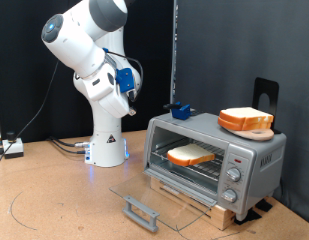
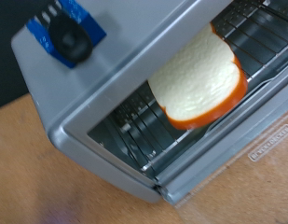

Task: Make a piece of toast with the oven

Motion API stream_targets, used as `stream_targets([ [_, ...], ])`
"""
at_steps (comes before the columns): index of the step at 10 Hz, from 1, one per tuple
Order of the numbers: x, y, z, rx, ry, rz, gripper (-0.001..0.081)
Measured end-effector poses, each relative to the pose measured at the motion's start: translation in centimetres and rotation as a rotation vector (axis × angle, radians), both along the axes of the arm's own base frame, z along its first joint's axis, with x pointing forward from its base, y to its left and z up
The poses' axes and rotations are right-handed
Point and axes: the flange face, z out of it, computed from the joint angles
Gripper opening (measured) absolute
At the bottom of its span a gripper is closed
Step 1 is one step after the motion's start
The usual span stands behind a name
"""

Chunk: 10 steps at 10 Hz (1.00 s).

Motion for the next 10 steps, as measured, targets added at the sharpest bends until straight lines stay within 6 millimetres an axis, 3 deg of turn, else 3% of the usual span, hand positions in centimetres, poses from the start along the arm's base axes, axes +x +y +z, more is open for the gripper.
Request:
stream_targets([
  [3,0.2,0.1,-0.2,0.057,0.237,-0.201,0.0809],
  [6,0.9,-3.9,-2.6,0.130,0.463,-0.470,0.0809],
  [10,1.1,-9.3,-5.4,0.029,0.583,-0.517,0.0809],
])
